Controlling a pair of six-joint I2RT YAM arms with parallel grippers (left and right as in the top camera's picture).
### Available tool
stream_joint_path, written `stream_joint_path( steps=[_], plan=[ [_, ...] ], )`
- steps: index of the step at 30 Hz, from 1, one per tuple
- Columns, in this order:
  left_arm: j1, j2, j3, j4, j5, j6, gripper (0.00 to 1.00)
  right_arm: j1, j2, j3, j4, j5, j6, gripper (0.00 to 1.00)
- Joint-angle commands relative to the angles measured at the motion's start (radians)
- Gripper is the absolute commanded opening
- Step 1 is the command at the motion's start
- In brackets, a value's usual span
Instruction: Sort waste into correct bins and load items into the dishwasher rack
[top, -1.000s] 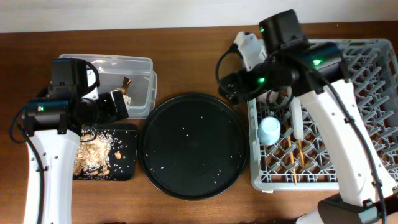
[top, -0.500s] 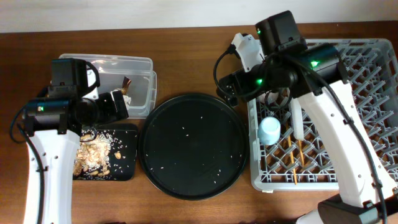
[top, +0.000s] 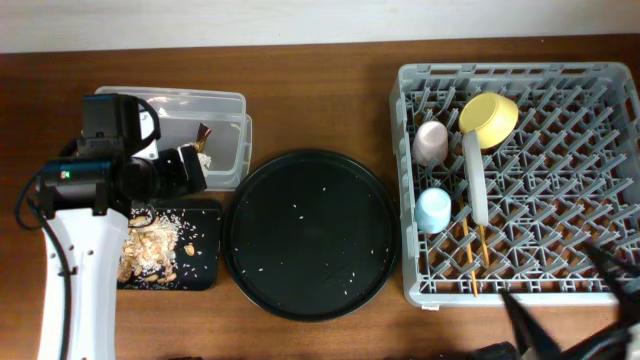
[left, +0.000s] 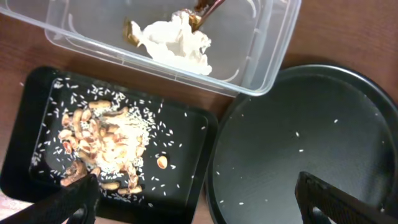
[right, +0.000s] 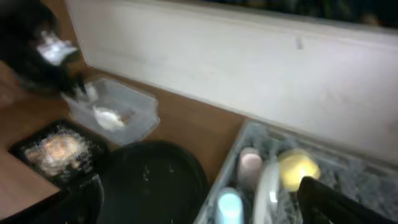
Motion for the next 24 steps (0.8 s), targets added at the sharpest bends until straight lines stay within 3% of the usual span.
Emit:
stream_joint_path(
  steps=[1, 5, 8, 10, 15, 21, 23, 24],
  plan=[
    [0.002, -0.001, 0.004, 0.000, 0.004, 0.008, 0.99, -0.085, -0.240, -0.347, 0.154, 0.011, -0.006, 0.98],
    [0.002, -0.001, 0.004, 0.000, 0.004, 0.008, 0.99, -0.201, -0.517, -0.981, 0.658, -0.024, -0.005, 0.98],
    [0.002, -0.001, 0.004, 0.000, 0.004, 0.008, 0.99, -0.274, -0.602, -1.318, 1.070, -0.084, -0.005, 0.98],
    [0.002, -0.001, 0.004, 0.000, 0.004, 0.008, 0.99, -0.292, -0.602, -1.395, 1.148, -0.056, -0.005, 0.98],
    [0.002, -0.001, 0.004, 0.000, 0.004, 0.008, 0.99, -0.293, -0.602, -1.585, 1.155, 0.010, -0.005, 0.98],
    [0.002, -0.001, 0.004, 0.000, 0.004, 0.008, 0.99, -0.292, -0.602, -1.625, 1.219, 0.121, 0.040, 0.98],
    [0.002, -0.001, 0.004, 0.000, 0.004, 0.008, 0.99, -0.292, -0.602, -1.625, 1.316, 0.150, 0.070, 0.98],
    [0.002, -0.001, 0.004, 0.000, 0.004, 0.008, 0.99, -0.292, -0.602, -1.625, 1.452, 0.164, 0.069, 0.98]
  ],
)
